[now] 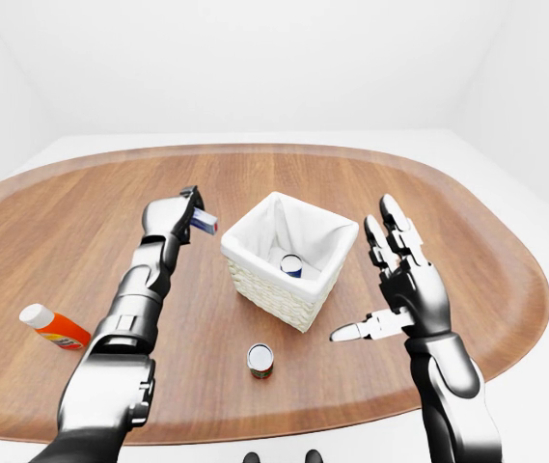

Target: Pick up the alphabet soup and the cream cheese box, and put them in the basket.

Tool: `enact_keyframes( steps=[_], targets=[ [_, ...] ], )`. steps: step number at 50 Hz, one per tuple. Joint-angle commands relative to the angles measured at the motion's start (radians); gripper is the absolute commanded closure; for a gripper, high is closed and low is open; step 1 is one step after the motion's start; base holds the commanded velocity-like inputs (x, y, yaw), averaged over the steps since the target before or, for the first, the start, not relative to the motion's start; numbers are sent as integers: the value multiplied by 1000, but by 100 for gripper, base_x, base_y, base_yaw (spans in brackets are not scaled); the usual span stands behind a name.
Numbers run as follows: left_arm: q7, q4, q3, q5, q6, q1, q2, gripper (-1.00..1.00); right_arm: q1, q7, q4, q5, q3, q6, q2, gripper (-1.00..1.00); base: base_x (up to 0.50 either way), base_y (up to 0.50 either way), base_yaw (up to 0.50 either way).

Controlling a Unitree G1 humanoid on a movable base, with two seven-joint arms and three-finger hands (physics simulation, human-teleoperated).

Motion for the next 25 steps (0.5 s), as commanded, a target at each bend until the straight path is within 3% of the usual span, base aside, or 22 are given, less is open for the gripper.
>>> enact_keyframes(
  steps=[1,25],
  targets=[
    [-96,-209,57,-72,0,-6,3,100,5,2,-2,-5,6,0,0,-100,0,0,0],
    [-250,-521,41,-60,0,88,-105,100,-3,-1,-2,5,-10,0,1,-100,0,0,0]
  ],
)
